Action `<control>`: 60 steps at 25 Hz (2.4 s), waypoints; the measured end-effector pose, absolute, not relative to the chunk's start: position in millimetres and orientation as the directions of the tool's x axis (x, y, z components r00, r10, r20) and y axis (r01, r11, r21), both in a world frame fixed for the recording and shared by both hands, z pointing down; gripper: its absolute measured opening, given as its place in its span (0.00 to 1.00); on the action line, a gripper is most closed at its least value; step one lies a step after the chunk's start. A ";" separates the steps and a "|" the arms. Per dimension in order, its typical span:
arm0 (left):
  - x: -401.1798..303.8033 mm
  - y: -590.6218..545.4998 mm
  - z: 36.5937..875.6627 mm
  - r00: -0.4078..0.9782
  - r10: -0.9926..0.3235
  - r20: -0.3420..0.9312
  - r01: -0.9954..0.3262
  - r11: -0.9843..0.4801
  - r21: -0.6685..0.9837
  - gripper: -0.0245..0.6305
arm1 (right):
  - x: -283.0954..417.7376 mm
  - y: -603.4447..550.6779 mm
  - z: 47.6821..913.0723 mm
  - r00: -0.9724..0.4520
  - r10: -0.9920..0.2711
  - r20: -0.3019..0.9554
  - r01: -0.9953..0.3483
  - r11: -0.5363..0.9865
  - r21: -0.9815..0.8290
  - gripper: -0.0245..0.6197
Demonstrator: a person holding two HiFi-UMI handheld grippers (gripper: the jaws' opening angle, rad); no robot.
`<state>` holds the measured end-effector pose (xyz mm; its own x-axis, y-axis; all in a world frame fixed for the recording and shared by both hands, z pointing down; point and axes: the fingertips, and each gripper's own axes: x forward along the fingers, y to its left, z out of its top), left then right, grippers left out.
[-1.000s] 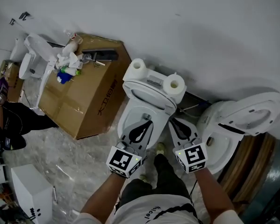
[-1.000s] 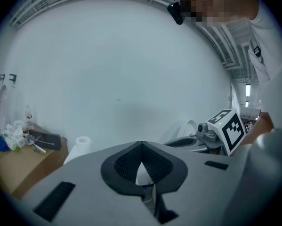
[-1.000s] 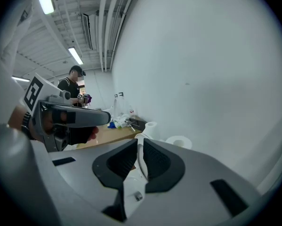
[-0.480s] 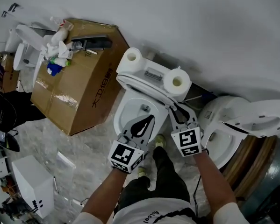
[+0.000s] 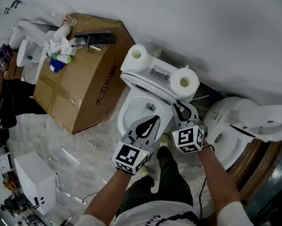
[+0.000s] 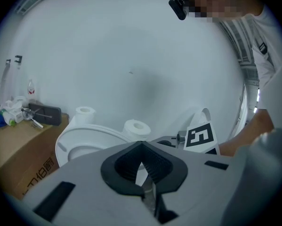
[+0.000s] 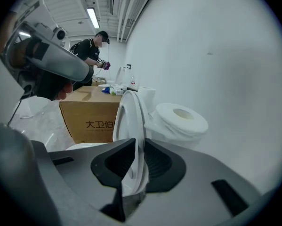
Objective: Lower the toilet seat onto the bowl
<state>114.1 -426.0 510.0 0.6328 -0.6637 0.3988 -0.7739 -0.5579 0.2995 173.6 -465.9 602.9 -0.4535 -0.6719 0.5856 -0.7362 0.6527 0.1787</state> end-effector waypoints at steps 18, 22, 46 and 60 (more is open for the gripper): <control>67.1 -374.6 503.3 0.600 -0.709 0.371 -0.800 -0.521 0.298 0.05 | 129.5 -385.6 607.8 -0.545 -0.558 0.627 -0.612 0.775 0.158 0.12; 44.0 -348.1 506.0 0.591 -0.717 0.369 -0.806 -0.508 0.303 0.05 | 111.0 -352.0 616.2 -0.543 -0.530 0.651 -0.581 0.797 0.164 0.12; -70.5 -181.6 606.9 0.544 -0.745 0.386 -0.833 -0.427 0.350 0.05 | 23.1 -195.0 739.0 -0.499 -0.534 0.682 -0.473 0.828 0.302 0.17; -86.7 -150.6 675.6 0.532 -0.755 0.383 -0.840 -0.415 0.350 0.05 | -3.2 -149.1 831.9 -0.503 -0.499 0.706 -0.421 0.855 0.304 0.22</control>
